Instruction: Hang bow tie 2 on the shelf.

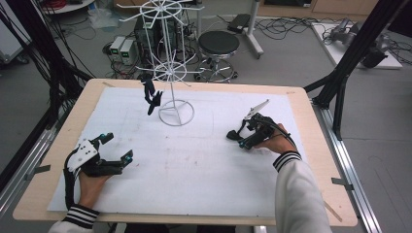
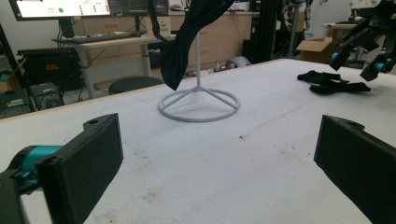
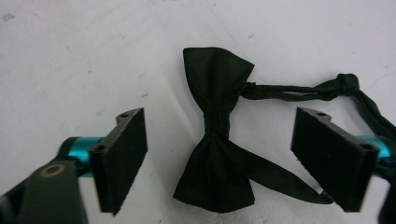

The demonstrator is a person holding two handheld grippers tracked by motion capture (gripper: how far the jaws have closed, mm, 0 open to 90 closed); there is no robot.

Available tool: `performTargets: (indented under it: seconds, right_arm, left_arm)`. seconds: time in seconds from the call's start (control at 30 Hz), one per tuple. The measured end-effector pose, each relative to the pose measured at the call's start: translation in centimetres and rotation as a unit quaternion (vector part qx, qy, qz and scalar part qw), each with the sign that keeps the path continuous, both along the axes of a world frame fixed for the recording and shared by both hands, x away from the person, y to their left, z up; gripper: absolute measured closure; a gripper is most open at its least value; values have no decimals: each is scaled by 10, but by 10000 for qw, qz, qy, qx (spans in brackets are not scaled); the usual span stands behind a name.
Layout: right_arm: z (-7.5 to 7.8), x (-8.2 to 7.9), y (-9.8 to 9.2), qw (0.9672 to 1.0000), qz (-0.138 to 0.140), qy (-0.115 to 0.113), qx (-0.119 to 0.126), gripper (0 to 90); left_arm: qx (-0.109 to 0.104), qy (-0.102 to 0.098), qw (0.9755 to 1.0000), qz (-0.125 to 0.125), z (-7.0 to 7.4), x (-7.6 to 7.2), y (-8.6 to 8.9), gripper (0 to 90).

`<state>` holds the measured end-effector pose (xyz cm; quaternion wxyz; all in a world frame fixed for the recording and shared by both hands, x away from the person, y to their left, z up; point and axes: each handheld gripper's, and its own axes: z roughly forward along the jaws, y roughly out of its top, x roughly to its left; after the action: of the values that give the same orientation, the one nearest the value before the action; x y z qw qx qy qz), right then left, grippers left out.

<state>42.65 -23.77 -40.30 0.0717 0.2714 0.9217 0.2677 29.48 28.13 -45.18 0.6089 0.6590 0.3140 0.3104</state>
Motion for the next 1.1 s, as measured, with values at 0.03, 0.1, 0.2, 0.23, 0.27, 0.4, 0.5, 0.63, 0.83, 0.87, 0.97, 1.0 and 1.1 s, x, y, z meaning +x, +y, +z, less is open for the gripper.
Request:
performTargets:
  seconds: [0.03,0.1,0.2,0.23,0.27,0.4,0.5,0.63,0.83,0.87,0.97,1.0,1.1]
  right_arm:
    - [0,0,0,10000,14,-8,-71,210]
    - [-1,1,0,10000,19,27,-88,247]
    - [-1,1,1,9998,9,3,-216,278]
    - [-2,1,1,9998,10,31,-192,307]
    - [-2,1,1,9998,10,31,-192,307]
    - [-1,3,4,9991,30,130,-390,347]
    - [3,7,10,9988,61,125,-477,365]
    - [4,10,16,9983,98,125,-561,390]
    - [-2,12,18,9970,141,241,-718,436]
    - [-2,12,18,9970,141,241,-718,436]
    - [-2,12,18,9969,137,234,-739,473]
    - [-3,13,18,9964,143,235,-807,501]
    - [-5,13,19,9957,181,272,-868,535]
  left_arm:
    - [0,0,10000,0,0,0,0,17]
    - [1,-7,10000,-8,0,0,0,17]
    - [-1,-20,10000,3,0,-1,0,17]
    - [-12,-24,10000,7,0,-1,0,17]
    - [-22,-34,10000,4,0,-1,0,17]
    - [-10,-45,10000,-1,0,-1,0,17]
    - [-25,-53,10000,10,0,-1,1,17]
    - [-60,-75,10000,2,-1,-1,1,17]
    - [-82,-64,9999,4,-1,-1,1,17]
    - [-82,-64,9999,4,-1,-1,1,18]
    - [-81,-65,9999,-1,-1,-1,2,17]
    - [-82,-68,9999,-2,-1,-2,2,18]
    - [-82,-81,9999,1,-1,-2,1,17]
